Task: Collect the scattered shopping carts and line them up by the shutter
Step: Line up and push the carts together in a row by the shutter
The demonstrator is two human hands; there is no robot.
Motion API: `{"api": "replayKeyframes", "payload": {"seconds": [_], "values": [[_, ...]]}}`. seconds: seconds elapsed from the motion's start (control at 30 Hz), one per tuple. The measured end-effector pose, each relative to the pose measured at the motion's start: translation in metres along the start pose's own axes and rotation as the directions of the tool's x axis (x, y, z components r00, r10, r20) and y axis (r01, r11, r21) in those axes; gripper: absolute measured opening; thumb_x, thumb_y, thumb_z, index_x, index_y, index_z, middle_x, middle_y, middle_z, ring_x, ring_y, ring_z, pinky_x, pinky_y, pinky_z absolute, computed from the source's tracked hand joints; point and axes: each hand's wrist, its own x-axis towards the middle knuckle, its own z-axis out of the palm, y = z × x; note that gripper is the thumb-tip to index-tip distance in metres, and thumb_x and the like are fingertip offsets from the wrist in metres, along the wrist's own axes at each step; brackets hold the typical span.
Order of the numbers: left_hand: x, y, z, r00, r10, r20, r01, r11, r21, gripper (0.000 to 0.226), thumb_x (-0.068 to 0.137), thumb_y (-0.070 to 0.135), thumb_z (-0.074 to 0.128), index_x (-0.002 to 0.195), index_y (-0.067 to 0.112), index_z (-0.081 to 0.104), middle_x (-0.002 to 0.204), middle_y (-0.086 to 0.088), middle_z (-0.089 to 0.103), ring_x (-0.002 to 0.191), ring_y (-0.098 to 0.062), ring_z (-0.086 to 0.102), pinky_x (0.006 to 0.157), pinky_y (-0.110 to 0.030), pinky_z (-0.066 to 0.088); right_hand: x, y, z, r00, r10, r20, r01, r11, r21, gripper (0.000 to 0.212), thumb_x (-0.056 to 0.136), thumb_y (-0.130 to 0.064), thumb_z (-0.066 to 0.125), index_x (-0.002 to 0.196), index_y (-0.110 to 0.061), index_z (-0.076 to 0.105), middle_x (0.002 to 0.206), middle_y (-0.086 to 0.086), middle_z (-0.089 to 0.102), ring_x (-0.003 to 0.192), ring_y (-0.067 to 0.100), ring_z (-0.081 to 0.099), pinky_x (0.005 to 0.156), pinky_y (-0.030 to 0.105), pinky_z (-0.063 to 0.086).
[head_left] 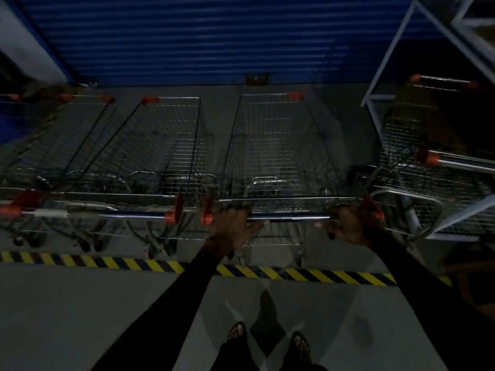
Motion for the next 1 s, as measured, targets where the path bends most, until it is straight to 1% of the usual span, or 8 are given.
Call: {"api": "replayKeyframes", "payload": {"seconds": [0.1,0.2,0.33,0.47,0.6,0.73,0.87,1.0], "values": [[-0.003,0.002,0.004,1.000,-0.006,0.002,0.005,1.000,0.027,0.069,0.098,0.082,0.034,0.120,0.026,0.066,0.107,-0.005,0.076,0.109,-0.031,0.068,0.107,-0.048,0.039,-0.005,-0.003,-0.007,0.999,-0.004,0.046,-0.008,0.967,0.255,0.048,0.090,-0.078,0.057,0.112,-0.037,0.068,0.094,-0.005,0.079,0.093,0.020,0.075,0.090,0.043,0.060],[-0.003,0.002,0.005,1.000,-0.002,-0.001,0.002,1.000,0.030,0.076,0.096,0.085,0.026,0.117,0.025,0.067,0.102,-0.006,0.076,0.105,-0.032,0.070,0.107,-0.050,0.042,-0.009,-0.012,-0.018,0.999,-0.027,0.028,0.019,0.962,0.272,0.014,0.094,-0.064,0.065,0.096,-0.051,0.060,0.100,-0.003,0.081,0.098,0.023,0.076,0.092,0.040,0.059],[-0.004,-0.007,0.005,1.000,0.001,0.012,-0.001,1.000,0.020,0.073,0.097,0.082,0.030,0.122,0.024,0.067,0.109,-0.007,0.076,0.107,-0.031,0.070,0.101,-0.044,0.047,-0.007,-0.012,-0.006,0.996,-0.001,-0.089,0.005,0.999,0.041,0.081,0.087,-0.095,0.032,0.109,-0.029,0.074,0.100,0.000,0.080,0.102,0.028,0.075,0.091,0.044,0.058],[-0.008,-0.030,0.009,0.997,0.021,-0.076,-0.023,0.999,-0.024,0.089,0.090,0.089,0.020,0.123,0.025,0.073,0.106,-0.003,0.079,0.104,-0.027,0.073,0.098,-0.042,0.050,-0.005,-0.040,-0.006,0.999,0.044,-0.008,-0.045,0.989,-0.143,0.106,0.078,-0.100,0.007,0.129,-0.031,0.070,0.122,0.003,0.077,0.119,0.029,0.069,0.105,0.045,0.049],[-0.009,-0.051,0.014,0.995,0.015,-0.099,-0.020,0.999,-0.043,0.083,0.090,0.089,0.024,0.128,0.031,0.071,0.108,0.000,0.079,0.107,-0.026,0.073,0.096,-0.044,0.053,-0.002,-0.058,-0.010,0.998,0.038,0.059,-0.037,0.999,-0.017,0.143,0.051,-0.107,-0.019,0.135,-0.027,0.065,0.119,0.004,0.077,0.117,0.028,0.069,0.097,0.038,0.049],[-0.012,-0.051,0.012,0.986,0.043,-0.164,-0.053,0.997,-0.060,0.081,0.094,0.086,0.027,0.110,0.021,0.074,0.095,-0.004,0.077,0.096,-0.030,0.073,0.089,-0.042,0.053,-0.001,-0.059,-0.009,0.996,0.050,0.072,-0.052,0.998,0.022,0.137,0.055,-0.108,-0.013,0.134,-0.028,0.065,0.119,0.003,0.077,0.118,0.028,0.069,0.097,0.039,0.050],[-0.015,-0.045,0.013,0.984,0.042,-0.171,-0.053,0.997,-0.059,0.086,0.095,0.087,0.023,0.114,0.022,0.074,0.104,-0.003,0.078,0.103,-0.028,0.072,0.094,-0.044,0.053,-0.001,-0.054,-0.012,0.994,0.081,0.067,-0.079,0.997,-0.021,0.137,0.054,-0.109,-0.013,0.141,-0.033,0.062,0.130,-0.001,0.073,0.125,0.027,0.066,0.107,0.045,0.049],[-0.016,-0.044,0.014,0.989,0.044,-0.142,-0.055,0.996,-0.070,0.072,0.097,0.078,0.036,0.122,0.020,0.071,0.115,-0.003,0.076,0.112,-0.028,0.069,0.100,-0.046,0.051,-0.001,-0.044,-0.010,0.999,0.050,-0.002,-0.050,0.998,0.024,0.111,0.067,-0.109,0.006,0.117,-0.035,0.072,0.105,-0.010,0.078,0.106,0.018,0.073,0.095,0.038,0.056]]}}
